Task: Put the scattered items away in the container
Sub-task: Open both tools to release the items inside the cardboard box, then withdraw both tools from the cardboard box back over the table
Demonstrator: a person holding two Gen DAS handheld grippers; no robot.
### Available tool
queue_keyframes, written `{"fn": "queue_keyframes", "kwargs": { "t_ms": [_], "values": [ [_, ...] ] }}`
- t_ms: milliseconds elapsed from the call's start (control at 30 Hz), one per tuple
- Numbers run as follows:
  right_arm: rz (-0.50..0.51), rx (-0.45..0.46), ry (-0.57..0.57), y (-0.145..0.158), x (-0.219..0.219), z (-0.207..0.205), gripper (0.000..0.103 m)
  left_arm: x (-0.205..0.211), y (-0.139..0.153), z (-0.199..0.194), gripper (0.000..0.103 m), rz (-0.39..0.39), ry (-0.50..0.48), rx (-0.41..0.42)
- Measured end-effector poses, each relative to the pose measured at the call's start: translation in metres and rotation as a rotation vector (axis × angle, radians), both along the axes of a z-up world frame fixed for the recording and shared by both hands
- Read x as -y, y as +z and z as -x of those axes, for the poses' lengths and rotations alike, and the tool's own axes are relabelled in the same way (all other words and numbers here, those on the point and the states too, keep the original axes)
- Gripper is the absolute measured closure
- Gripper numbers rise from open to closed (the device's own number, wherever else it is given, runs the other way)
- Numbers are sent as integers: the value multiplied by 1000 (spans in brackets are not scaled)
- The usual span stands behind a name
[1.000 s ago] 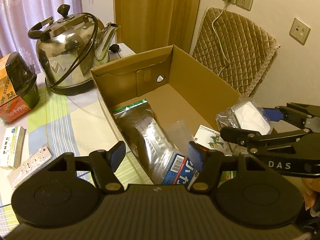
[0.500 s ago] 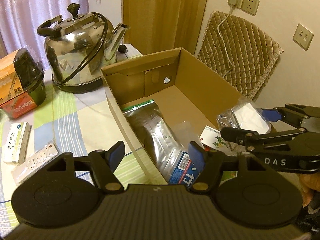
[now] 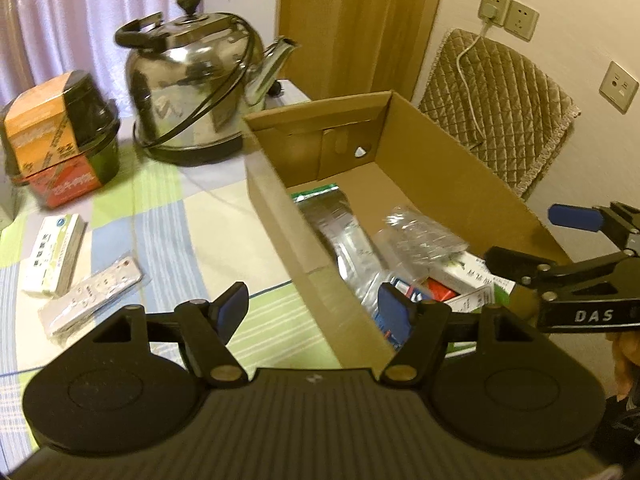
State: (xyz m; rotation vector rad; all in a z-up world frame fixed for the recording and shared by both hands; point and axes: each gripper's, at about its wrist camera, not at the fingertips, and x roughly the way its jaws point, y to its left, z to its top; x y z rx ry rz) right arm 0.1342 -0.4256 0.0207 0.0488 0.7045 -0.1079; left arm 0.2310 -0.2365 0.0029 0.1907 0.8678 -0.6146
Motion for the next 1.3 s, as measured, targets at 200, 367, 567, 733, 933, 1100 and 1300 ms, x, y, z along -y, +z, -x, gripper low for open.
{"fn": "queue_keyframes", "kwargs": {
  "t_ms": [200, 367, 567, 733, 933, 1100, 1300],
  "values": [
    [-6, -2, 5, 3, -13, 12, 0, -23, 3, 9, 35, 5, 34, -1],
    [-5, 1, 26, 9, -31, 21, 0, -46, 12, 20, 34, 11, 66, 10],
    [-8, 22, 62, 21, -57, 35, 0, -83, 21, 40, 30, 9, 118, 21],
    [-6, 33, 111, 30, -87, 43, 0, -123, 27, 58, 29, 1, 184, 26],
    [4, 45, 206, 41, -129, 46, 0, -173, 34, 73, 27, -26, 258, 37],
    [14, 20, 297, 42, -166, 33, 0, -216, 38, 76, 25, -41, 318, 47],
    [24, -24, 388, 29, -209, 0, 0, -254, 31, 64, 24, -58, 372, 45]
  ]
}}
